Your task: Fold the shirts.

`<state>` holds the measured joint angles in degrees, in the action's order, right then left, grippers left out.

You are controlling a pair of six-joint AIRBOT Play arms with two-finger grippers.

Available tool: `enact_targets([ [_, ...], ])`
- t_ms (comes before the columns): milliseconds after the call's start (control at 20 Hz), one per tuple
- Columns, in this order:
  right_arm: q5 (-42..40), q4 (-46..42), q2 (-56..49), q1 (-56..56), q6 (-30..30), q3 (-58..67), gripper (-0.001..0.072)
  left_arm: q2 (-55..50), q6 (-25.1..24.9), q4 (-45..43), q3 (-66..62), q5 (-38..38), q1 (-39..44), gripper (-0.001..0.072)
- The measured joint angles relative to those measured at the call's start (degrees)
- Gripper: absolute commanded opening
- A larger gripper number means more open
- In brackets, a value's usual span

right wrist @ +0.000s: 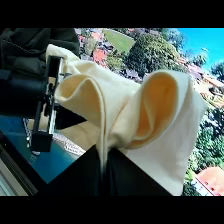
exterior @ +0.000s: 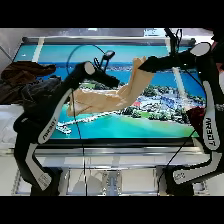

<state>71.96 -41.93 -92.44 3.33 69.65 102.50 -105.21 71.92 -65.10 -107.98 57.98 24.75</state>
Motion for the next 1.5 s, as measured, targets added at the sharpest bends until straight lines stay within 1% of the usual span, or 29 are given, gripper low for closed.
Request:
enact_targets([
  [200,-9.0,-2.2,-2.4,11.2,4.4,1.8,0.0025,7.1,3.8,-15.8,-3.7,4.3,-5.0,0.0012],
  [350,-18.0,-2.4,-6.8,20.6,6.9,2.3,0.0029,11.7,5.7,-21.5,-4.6,5.7,-8.7,0.0012],
  [400,-21.1,-2.4,-8.4,23.3,7.5,2.4,0.0091,12.7,6.1,-22.6,-4.7,6.1,-9.7,0.0012],
  [500,-28.7,-1.1,-11.1,28.0,8.1,2.5,0.0458,14.2,6.9,-24.2,-4.9,7.1,-11.3,0.0012],
  [650,-38.6,0.2,-12.5,30.9,8.6,2.5,0.0467,15.1,7.4,-25.1,-5.0,8.6,-12.5,0.0012],
  [750,-40.6,-0.4,-12.2,29.9,8.8,2.5,0.0466,15.5,7.6,-25.5,-5.0,9.2,-12.9,0.0012],
  [850,-38.3,-2.5,-11.6,26.4,9.0,2.6,0.0465,15.6,7.6,-25.7,-5.0,9.6,-13.1,0.0012],
  [900,-35.4,-4.2,-11.5,24.0,9.7,2.6,0.0465,15.6,7.6,-25.8,-5.0,9.7,-13.1,0.0012],
  [1100,-19.6,-11.1,-12.6,14.0,15.3,2.1,0.0475,15.7,7.8,-25.9,-5.0,9.5,-13.3,0.0012],
  [1200,-13.4,-12.0,-14.0,9.9,16.9,0.7,0.0485,15.7,7.8,-26.0,-5.0,9.3,-13.3,0.0012],
  [1250,-10.8,-11.6,-15.0,8.2,17.4,-0.4,0.0543,15.7,7.8,-26.0,-5.0,9.3,-13.3,0.0012],
  [1350,-7.6,-8.2,-17.1,5.9,17.6,-2.4,0.0557,15.7,7.8,-26.1,-5.0,9.3,-13.3,0.0012],
  [1500,-5.5,-1.0,-20.8,4.6,15.9,-4.0,0.056,15.7,7.8,-26.2,-5.0,9.3,-13.3,0.0012],
])
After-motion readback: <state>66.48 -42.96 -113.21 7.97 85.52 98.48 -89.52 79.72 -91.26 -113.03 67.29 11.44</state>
